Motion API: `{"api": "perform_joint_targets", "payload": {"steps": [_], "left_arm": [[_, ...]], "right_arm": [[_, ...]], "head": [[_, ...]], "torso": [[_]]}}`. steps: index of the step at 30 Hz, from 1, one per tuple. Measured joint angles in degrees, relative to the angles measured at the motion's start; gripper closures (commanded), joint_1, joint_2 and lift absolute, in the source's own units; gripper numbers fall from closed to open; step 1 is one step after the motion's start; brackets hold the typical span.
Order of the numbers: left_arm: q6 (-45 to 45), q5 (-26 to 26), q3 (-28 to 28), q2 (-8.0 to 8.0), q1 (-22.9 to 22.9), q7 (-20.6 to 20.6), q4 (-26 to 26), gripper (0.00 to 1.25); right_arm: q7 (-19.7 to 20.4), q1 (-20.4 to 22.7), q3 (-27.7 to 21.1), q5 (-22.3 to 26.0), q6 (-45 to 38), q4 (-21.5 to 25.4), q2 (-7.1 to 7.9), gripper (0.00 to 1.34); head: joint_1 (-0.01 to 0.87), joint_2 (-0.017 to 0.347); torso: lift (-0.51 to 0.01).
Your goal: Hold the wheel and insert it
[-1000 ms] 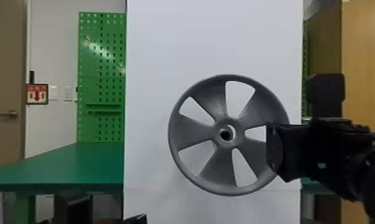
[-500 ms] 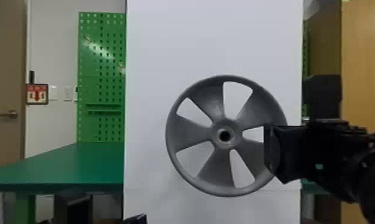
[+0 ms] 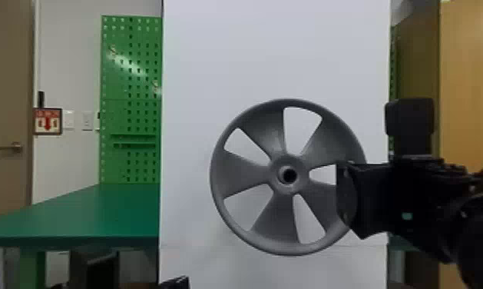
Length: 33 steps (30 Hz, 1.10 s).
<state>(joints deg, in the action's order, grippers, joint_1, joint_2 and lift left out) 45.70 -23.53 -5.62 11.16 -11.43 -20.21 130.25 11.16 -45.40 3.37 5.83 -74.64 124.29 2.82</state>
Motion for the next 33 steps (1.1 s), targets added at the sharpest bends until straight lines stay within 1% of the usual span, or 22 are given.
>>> {"api": "perform_joint_targets", "payload": {"steps": [33], "left_arm": [[0.00, -0.12, 0.09, 0.00, 0.09, 0.00, -0.02, 0.50]], "right_arm": [[0.00, 0.48, 0.15, -0.38, 0.69, -0.11, 0.08, 1.09]], "head": [[0.000, 0.009]], "torso": [[-0.494]]}}
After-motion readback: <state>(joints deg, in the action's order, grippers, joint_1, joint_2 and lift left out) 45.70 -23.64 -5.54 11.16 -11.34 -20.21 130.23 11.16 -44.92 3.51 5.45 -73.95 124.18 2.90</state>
